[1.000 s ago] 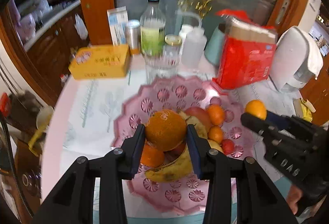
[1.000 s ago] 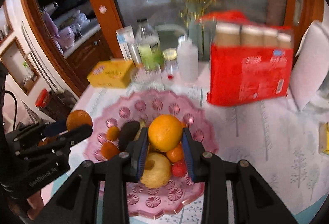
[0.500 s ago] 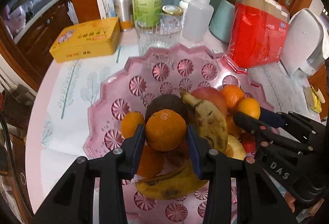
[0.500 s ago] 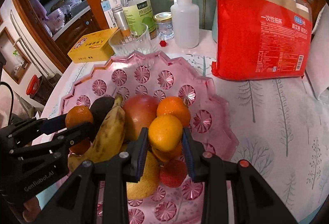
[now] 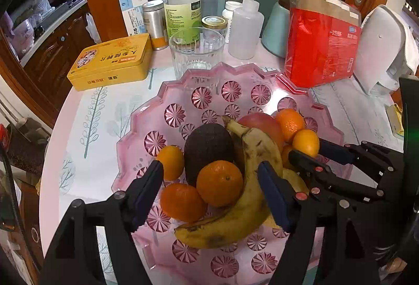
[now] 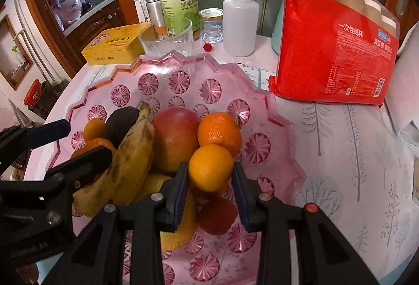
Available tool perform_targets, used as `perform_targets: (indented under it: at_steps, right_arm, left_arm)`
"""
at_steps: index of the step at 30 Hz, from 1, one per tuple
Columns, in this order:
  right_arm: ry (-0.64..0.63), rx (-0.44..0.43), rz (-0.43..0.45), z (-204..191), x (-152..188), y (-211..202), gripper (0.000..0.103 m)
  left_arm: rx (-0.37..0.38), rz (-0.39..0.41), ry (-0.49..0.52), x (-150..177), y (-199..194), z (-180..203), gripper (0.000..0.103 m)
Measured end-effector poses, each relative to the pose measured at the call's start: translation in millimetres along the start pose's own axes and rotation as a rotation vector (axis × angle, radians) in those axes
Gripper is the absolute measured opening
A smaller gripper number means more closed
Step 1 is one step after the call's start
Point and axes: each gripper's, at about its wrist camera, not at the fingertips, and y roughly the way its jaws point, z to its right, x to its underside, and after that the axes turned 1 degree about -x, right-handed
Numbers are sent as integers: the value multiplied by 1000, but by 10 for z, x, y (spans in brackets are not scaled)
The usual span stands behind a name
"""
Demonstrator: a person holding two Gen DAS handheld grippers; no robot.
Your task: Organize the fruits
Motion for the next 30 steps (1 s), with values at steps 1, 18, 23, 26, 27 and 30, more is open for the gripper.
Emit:
perform_targets:
  at_steps: [1, 18, 23, 26, 27, 30]
  right_arm:
    - [1, -2, 0, 4, 3, -15, 35]
    - [20, 24, 31, -42, 91, -450, 48]
    - [21, 39, 43, -92, 176, -559, 51]
    - [18, 45, 42, -124, 247, -611, 52]
    - [19, 49, 38, -132, 278, -622, 54]
    - [32, 56, 30, -143, 374, -656, 58]
  left_arm:
    - [0, -2, -4, 6, -13, -6, 78]
    - [-22, 9, -33, 192, -443, -97, 103]
    - [-25, 17, -38, 314, -567, -94, 103]
    - [-27, 20, -39, 393, -621, -85, 103]
    - [-27, 19, -39, 415, -630, -81, 103]
    - [-20, 11, -42, 520, -679, -68, 103]
